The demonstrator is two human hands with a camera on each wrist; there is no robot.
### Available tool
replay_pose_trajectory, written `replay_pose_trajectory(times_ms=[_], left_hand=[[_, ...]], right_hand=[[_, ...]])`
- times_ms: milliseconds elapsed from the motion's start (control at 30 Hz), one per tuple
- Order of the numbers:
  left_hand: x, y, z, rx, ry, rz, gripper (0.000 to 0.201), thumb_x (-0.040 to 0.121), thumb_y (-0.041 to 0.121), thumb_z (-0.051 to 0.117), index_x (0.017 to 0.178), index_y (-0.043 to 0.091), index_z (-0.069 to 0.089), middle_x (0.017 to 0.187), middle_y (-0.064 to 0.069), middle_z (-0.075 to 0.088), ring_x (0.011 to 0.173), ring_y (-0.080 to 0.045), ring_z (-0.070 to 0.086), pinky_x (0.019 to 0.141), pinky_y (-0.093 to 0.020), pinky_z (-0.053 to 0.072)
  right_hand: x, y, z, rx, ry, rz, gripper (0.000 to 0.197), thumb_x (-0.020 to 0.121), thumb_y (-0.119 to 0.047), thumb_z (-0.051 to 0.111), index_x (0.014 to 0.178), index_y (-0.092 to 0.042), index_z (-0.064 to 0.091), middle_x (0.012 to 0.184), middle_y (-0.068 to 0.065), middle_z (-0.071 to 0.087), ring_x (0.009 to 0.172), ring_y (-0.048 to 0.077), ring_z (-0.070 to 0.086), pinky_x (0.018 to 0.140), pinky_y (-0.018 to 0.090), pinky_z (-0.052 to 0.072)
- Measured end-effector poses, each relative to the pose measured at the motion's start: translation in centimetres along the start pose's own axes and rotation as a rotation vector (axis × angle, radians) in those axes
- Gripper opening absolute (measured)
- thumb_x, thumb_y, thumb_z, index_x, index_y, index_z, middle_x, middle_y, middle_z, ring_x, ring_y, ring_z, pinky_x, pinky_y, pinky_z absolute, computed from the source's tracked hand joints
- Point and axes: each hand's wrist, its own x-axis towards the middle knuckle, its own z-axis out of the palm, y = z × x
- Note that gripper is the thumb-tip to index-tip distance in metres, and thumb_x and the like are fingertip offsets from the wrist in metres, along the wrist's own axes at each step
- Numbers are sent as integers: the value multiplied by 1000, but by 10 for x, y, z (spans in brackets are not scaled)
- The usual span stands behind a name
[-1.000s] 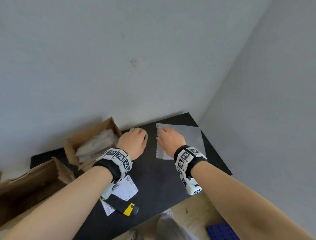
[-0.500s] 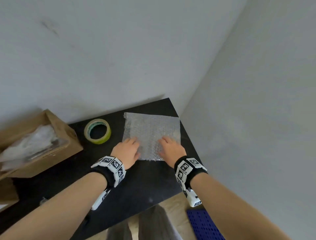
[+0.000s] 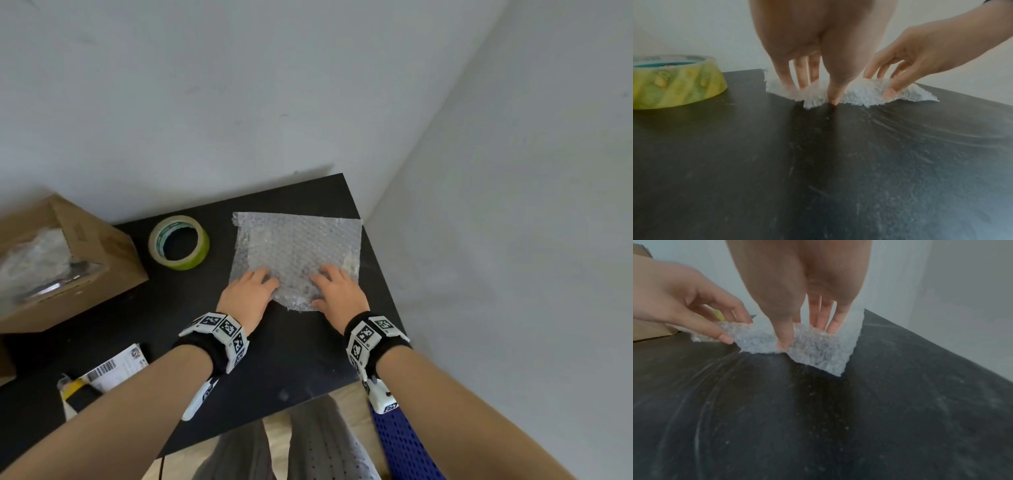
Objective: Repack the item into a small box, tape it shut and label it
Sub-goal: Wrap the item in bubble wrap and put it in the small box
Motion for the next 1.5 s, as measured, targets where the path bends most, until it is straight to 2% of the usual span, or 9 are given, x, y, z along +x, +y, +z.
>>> replay_pose_trajectory(times_ms=[233,367,500,600,733,1000,1233,1400,1500], left_hand=[[-10,-5,-7,-33,25,18,25,99,22,42,118,22,59,117,1,59,108,-21,55,84,-34,47],[-19,-5,-35,-58,67,-14,26,96,14,45,121,21,47,106,-2,61,97,-23,60,80,-36,50],[-32,-11,-77,-94,219,14,20,93,12,49,111,18,41,93,-3,59,78,-21,61,72,-34,52],[-46,-26,-105,-107,327,10,15,93,7,46,106,14,46,95,-5,57,76,-26,57,63,-34,44],[-83,-59,-135,-125,467,-4,20,90,3,46,105,14,52,90,-5,56,80,-30,55,62,-37,40],[-180,-137,-177,-30,773,43,26,76,-9,63,92,11,58,82,-5,62,67,-26,58,52,-36,50],[-248,-202,-164,-11,809,12,24,74,-9,63,93,6,62,90,-7,66,71,-24,61,52,-32,50],[-265,-235,-141,6,815,-53,30,63,-11,70,87,7,66,92,-6,67,80,-26,64,62,-37,56],[-265,-241,-131,93,798,-84,30,57,-4,78,81,14,72,88,0,70,82,-22,63,72,-33,52]], right_hand=[[1,-4,-6,-4,23,43,22,94,-10,48,113,-10,58,122,6,51,109,26,53,83,37,48],[-1,-14,-29,13,93,61,21,94,-12,48,110,-11,61,112,5,59,104,25,56,83,37,49],[-1,-35,-63,75,254,44,21,95,-15,49,111,-10,61,108,6,62,98,24,59,84,36,50],[0,-63,-90,70,345,2,22,95,-16,49,111,-11,62,109,6,62,99,25,59,82,35,49],[0,-116,-117,57,463,-89,22,93,-12,49,110,-8,62,107,8,62,99,27,58,78,36,48],[9,-235,-125,114,666,-302,19,88,-6,56,104,-6,66,101,12,64,93,33,60,72,43,52],[19,-326,-104,76,766,-369,9,82,-8,66,90,-5,68,78,12,67,72,35,61,63,37,48],[33,-362,-85,66,693,-433,7,81,-11,68,87,-7,70,83,10,67,76,32,60,63,38,50],[43,-368,-71,40,576,-458,11,84,-11,66,92,-8,72,89,11,67,78,33,61,64,37,51]])
